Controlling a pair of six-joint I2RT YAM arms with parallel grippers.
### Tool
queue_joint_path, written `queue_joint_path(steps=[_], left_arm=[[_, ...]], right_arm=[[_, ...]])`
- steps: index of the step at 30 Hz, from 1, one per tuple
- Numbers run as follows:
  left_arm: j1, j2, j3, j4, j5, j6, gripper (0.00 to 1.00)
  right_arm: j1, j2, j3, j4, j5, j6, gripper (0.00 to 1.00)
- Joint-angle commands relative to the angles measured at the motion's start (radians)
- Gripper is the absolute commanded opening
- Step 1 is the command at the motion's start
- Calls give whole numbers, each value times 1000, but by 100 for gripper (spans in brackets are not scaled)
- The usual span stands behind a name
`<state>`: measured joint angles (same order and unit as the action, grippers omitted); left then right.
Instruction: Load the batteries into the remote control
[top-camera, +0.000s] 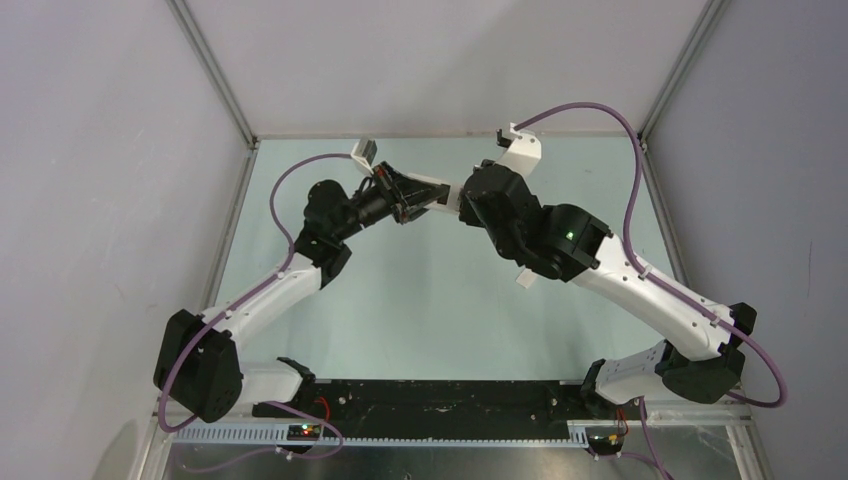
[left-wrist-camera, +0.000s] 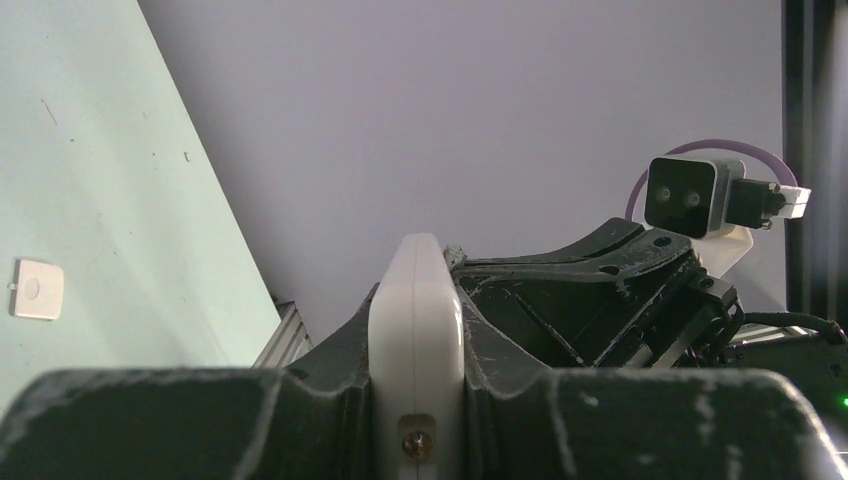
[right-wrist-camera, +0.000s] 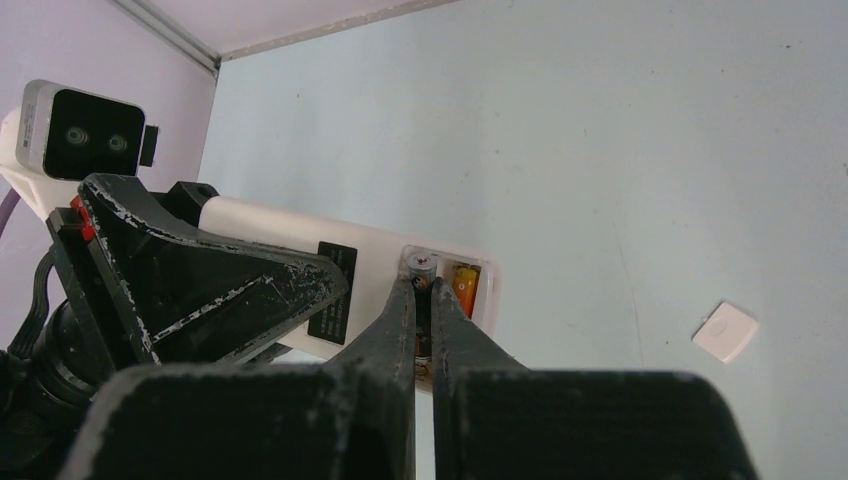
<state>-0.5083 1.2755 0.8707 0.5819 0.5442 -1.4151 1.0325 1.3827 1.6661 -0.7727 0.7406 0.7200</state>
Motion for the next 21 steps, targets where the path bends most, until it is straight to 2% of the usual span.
queue_joint_path(steps=[1, 5, 21], left_arm=[[2, -15, 5, 112, -32, -21, 0], [4, -16, 1, 114, -31, -20, 0], [7, -10, -17, 119, -23, -17, 0]], right_arm=[[7, -7, 3, -72, -12, 69, 0], [1, 0, 11, -103, 2, 97, 1], [-2, 42, 79, -190, 65, 112, 21]])
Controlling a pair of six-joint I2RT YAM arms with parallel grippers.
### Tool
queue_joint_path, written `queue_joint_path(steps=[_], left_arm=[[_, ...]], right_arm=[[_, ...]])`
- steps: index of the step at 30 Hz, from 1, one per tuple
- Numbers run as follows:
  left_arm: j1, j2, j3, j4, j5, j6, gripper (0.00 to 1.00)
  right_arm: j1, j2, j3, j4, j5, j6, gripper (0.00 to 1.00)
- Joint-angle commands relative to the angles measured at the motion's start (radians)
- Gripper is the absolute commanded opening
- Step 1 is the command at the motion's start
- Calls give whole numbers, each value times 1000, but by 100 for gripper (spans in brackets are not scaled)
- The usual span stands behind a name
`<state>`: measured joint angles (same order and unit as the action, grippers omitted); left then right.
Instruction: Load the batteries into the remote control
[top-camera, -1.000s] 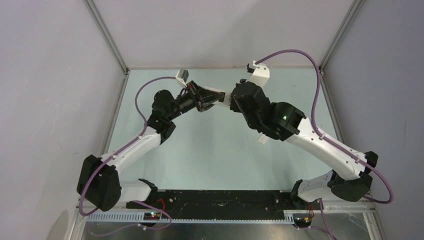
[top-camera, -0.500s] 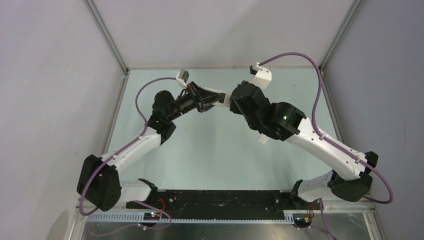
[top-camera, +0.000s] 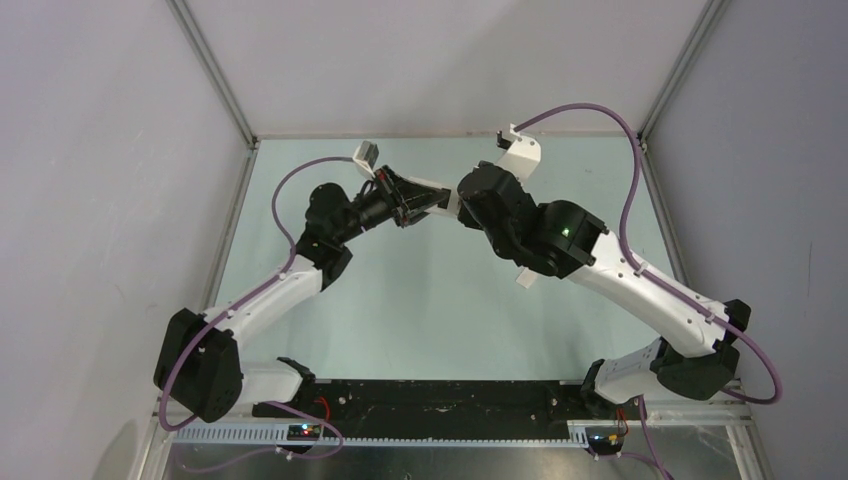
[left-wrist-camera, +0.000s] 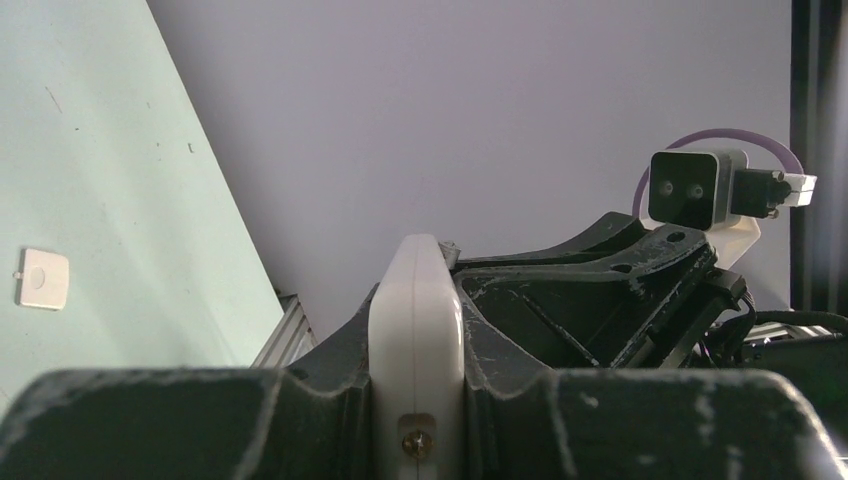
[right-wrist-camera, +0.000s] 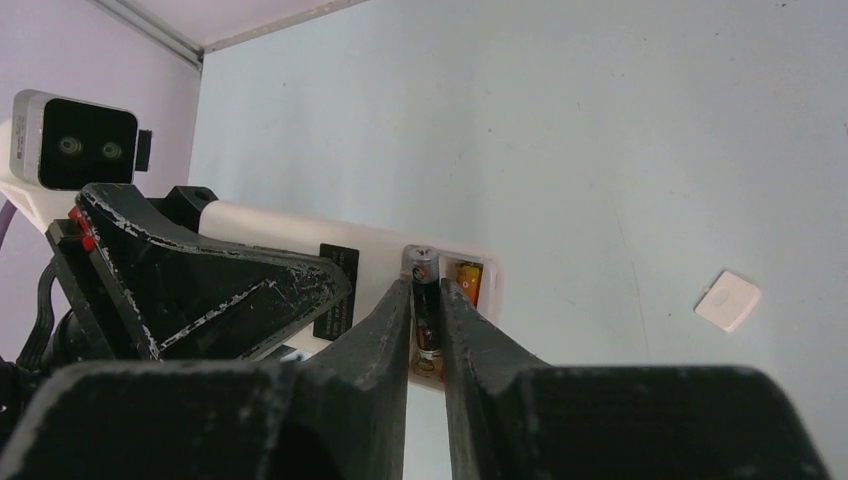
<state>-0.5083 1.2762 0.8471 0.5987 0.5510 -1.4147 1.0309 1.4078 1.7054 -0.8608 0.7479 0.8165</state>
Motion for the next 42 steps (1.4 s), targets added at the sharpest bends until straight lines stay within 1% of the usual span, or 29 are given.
queue_joint_path(steps=[1, 11, 13, 15, 16, 17, 18, 20, 23, 25, 26, 27, 28, 31, 32, 34, 37, 42], left_arm=[[7, -10, 6, 102, -30, -18, 0], [12, -3, 0, 102, -28, -10, 0], [13, 1, -2, 102, -28, -8, 0], [14, 3, -5, 103, -26, -5, 0], [14, 4, -6, 102, -25, -4, 0], [14, 4, -9, 102, -25, -4, 0], [14, 5, -10, 102, -23, -1, 0], [16, 6, -15, 102, -22, 2, 0], [16, 7, -23, 102, -16, 4, 0], [16, 5, -26, 102, -7, 5, 0], [16, 4, -27, 102, -5, 7, 0], [16, 2, -29, 102, -2, 8, 0], [16, -1, -31, 102, 2, 9, 0], [16, -8, -35, 102, 18, 15, 0], [16, -11, -37, 102, 22, 20, 0], [17, -14, -42, 102, 32, 28, 0], [16, -14, -49, 102, 48, 36, 0], [16, -21, -77, 102, 67, 47, 0]], right_arm=[[0, 19, 45, -112, 60, 20, 22], [0, -4, 51, -111, 59, 22, 29], [0, -19, 42, -101, 47, 22, 32], [-6, -37, 30, -68, 19, 10, 40], [-8, -49, 16, -51, 9, 4, 47], [-14, -54, 3, -45, -6, 2, 50], [-20, -65, -2, -37, -13, 0, 56], [-31, -81, -13, -35, -29, 4, 62], [-50, -106, -43, -27, -68, 13, 68], [-83, -131, -85, -3, -128, 29, 72], [-121, -152, -107, 28, -198, 47, 76], [-140, -176, -153, 75, -237, 63, 78], [-182, -190, -179, 97, -318, 72, 79], [-249, -235, -276, 212, -453, 105, 80], [-277, -236, -291, 225, -513, 110, 80], [-309, -235, -299, 252, -582, 122, 80], [-329, -234, -300, 270, -619, 130, 80], [-341, -243, -299, 273, -615, 135, 79]])
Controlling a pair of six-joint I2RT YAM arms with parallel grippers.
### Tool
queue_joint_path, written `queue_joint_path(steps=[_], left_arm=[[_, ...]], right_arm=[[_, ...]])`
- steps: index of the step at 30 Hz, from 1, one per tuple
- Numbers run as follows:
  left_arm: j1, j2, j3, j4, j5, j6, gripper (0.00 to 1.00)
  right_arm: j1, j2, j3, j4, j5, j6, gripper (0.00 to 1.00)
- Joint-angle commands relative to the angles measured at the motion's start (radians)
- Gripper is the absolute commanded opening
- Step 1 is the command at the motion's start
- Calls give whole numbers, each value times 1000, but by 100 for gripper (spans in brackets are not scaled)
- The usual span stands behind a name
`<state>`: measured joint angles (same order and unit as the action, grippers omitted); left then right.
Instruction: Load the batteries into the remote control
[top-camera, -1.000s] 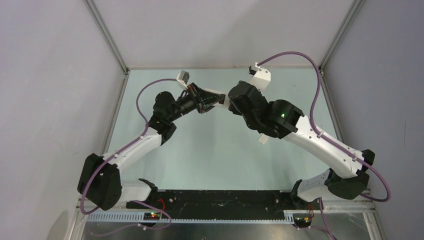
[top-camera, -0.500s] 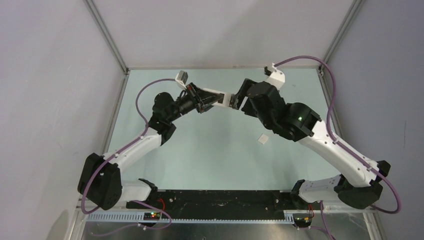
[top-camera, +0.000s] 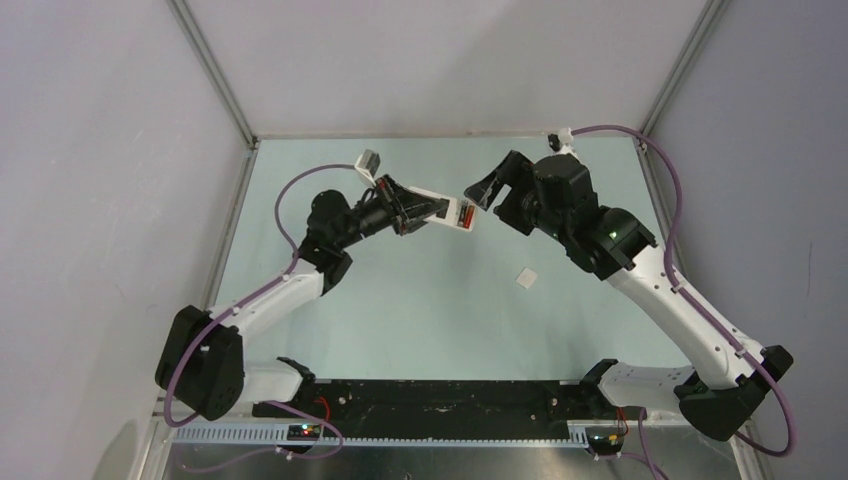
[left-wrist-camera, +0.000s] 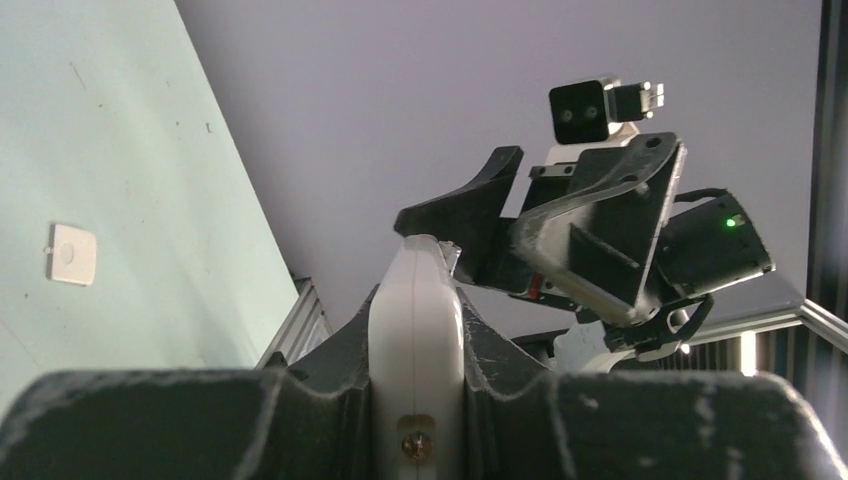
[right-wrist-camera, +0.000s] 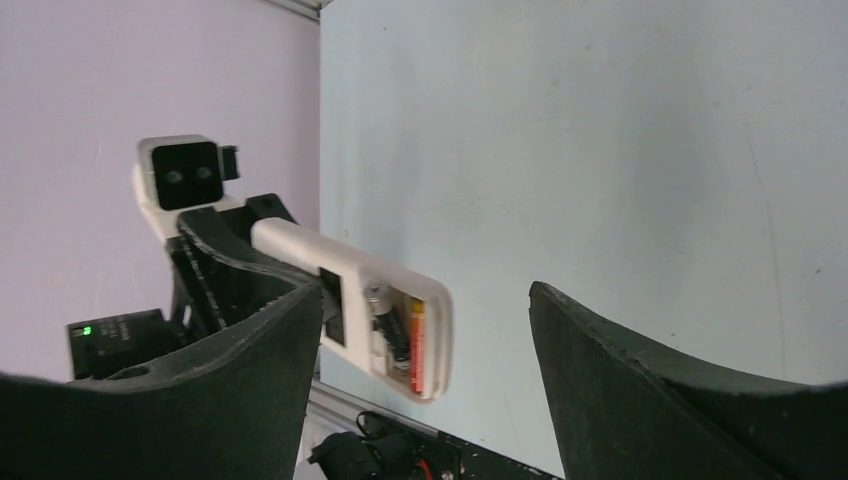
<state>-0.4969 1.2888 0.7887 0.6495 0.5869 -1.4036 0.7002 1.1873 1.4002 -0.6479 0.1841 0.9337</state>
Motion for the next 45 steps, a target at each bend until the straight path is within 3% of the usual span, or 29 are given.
queue_joint_path(steps=[1, 5, 10, 14, 19, 23, 29, 45], left_arm=[[4, -36, -22, 52, 34, 39, 0], [4, -48, -33, 52, 48, 53, 0], [4, -47, -37, 52, 58, 58, 0], [4, -41, -43, 51, 66, 57, 0], [4, -39, -57, 49, 79, 56, 0], [4, -38, -72, 47, 83, 54, 0], [4, -40, -84, 43, 83, 51, 0], [4, -22, -88, 35, 85, 40, 0]], right_arm=[[-12, -23, 5, 64, -53, 16, 78], [-20, -14, 5, 65, -75, 10, 72], [-7, -6, 7, 58, -58, -66, 46], [17, 9, 29, 71, -52, -233, 37], [89, 70, 116, 37, -2, -496, 35], [146, 144, 218, -59, 82, -594, 34], [195, 181, 246, -99, 153, -662, 27], [271, 172, 200, -132, 243, -739, 31]])
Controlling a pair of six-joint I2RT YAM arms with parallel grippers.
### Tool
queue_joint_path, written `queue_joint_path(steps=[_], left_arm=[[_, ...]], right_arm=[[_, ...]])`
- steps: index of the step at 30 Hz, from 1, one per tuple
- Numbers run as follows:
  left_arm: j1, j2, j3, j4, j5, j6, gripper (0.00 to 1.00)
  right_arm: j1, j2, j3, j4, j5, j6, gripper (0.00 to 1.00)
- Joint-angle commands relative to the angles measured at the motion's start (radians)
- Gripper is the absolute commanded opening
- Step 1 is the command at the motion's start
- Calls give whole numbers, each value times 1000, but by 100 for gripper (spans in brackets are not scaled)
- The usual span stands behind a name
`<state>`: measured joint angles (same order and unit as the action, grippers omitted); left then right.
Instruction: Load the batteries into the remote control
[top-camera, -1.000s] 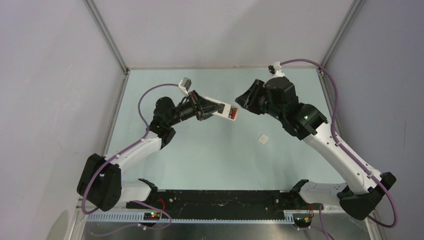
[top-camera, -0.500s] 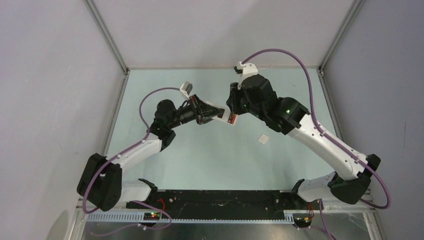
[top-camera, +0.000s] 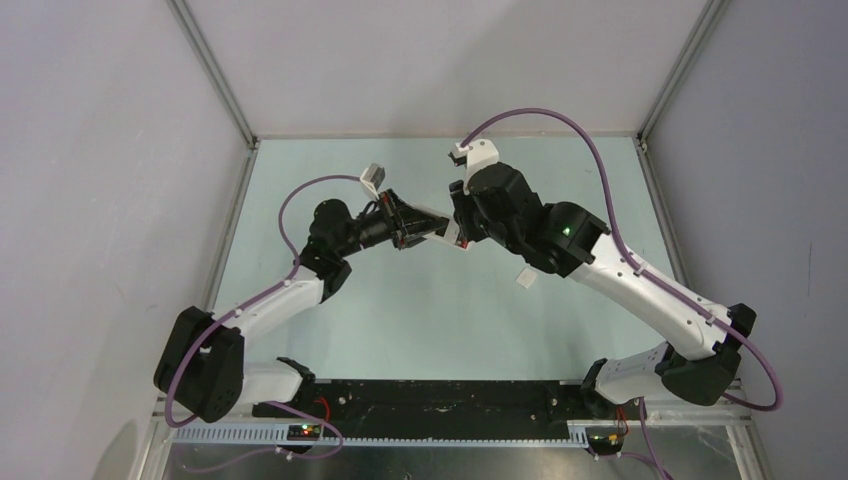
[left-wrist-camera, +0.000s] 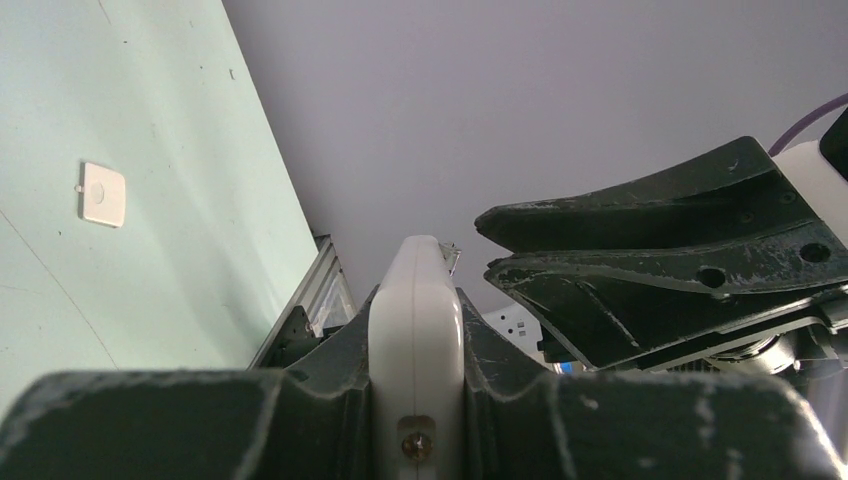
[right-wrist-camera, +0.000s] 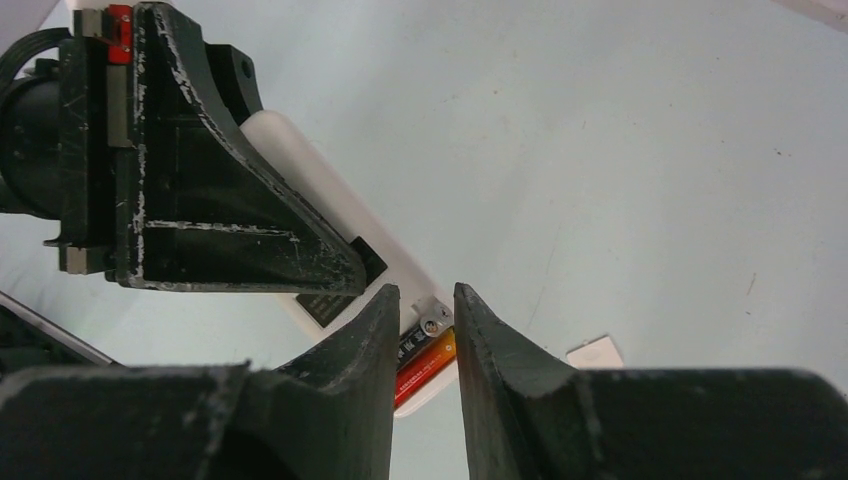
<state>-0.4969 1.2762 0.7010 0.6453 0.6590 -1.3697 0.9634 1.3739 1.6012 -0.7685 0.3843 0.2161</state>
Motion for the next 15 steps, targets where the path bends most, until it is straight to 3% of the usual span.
queue_joint_path(steps=[1, 15], left_arm=[[4, -9, 0, 39, 13, 5, 0], [4, -6, 5, 39, 8, 4, 0]], right_arm=[[10, -16, -3, -11, 45, -20, 31], [12, -24, -16, -14, 18, -26, 26]])
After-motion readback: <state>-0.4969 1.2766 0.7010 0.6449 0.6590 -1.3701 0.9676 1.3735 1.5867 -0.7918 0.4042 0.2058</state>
